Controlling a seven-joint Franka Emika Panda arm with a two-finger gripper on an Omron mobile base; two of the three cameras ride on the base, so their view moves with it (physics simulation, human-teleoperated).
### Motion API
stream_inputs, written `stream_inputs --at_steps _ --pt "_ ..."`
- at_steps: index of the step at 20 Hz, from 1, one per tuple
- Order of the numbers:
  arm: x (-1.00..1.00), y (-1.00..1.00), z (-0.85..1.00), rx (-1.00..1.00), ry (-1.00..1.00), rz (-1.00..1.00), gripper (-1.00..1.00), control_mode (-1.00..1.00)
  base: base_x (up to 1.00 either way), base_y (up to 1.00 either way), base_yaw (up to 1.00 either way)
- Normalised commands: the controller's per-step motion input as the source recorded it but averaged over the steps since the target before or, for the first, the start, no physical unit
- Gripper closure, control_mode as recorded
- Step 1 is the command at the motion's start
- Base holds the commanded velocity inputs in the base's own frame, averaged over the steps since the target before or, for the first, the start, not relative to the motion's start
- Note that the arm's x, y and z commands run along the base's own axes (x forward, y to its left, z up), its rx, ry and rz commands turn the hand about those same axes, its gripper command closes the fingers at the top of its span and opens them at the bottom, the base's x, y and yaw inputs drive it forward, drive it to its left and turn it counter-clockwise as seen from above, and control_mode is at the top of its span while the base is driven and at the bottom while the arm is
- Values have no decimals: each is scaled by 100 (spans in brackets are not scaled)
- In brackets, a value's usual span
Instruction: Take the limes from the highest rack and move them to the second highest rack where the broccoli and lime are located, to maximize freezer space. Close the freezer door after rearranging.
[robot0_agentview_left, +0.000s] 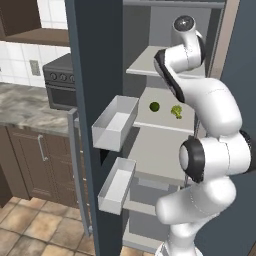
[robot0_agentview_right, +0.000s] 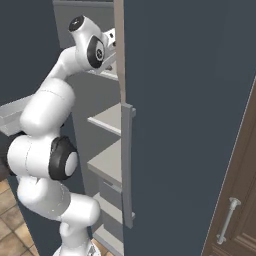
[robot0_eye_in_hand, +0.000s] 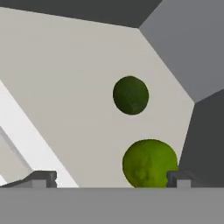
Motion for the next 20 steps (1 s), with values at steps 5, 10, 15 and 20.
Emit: stream_inputs --at_steps 5,10,15,20 --pt "45 -9 -12 0 6 0 -100 -100 0 0 0" --pt "37 -11 -20 0 13 0 -100 -100 0 0 0" --pt "41 -14 -12 0 2 0 -100 -100 0 0 0" --pt "41 -15 -11 0 0 0 -100 -100 0 0 0"
